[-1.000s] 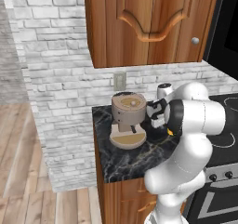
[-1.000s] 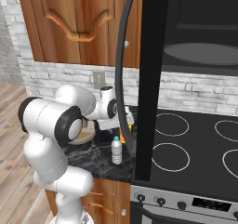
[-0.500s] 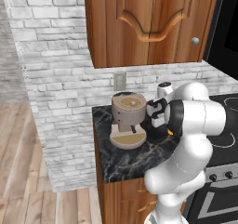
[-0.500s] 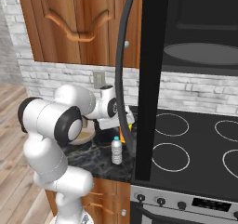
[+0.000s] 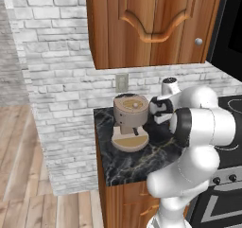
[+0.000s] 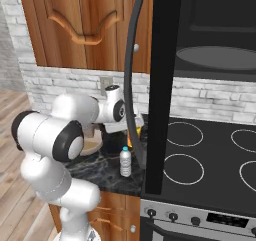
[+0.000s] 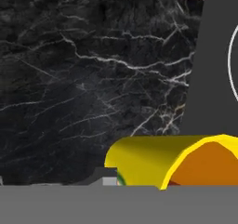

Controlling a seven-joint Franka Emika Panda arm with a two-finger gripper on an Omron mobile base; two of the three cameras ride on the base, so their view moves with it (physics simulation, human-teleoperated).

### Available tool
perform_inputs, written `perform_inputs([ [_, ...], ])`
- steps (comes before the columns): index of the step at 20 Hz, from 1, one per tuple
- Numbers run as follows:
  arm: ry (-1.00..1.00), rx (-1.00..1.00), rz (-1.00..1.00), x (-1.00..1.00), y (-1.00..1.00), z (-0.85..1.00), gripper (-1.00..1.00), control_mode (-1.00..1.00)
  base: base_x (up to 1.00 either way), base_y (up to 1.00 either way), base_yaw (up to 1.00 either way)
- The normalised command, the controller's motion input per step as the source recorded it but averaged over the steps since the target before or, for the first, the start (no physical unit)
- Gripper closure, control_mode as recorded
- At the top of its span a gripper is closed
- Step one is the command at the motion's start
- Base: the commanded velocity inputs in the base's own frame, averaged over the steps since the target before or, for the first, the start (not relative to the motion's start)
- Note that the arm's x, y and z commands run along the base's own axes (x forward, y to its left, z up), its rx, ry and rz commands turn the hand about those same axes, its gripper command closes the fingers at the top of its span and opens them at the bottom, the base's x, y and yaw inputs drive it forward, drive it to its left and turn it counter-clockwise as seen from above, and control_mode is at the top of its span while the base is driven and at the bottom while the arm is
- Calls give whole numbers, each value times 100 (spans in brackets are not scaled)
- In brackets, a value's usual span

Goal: Place the microwavable item in the microwave. Then, close the microwave door and press the start button.

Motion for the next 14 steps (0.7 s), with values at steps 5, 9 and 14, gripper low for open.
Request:
perform_inputs([
  [5,-20,0,0,0,1,65,100,-100,0,0,0],
  [9,-26,0,0,-1,6,90,100,-100,0,0,0],
  [14,-28,-1,0,-16,16,92,100,-100,0,0,0],
])
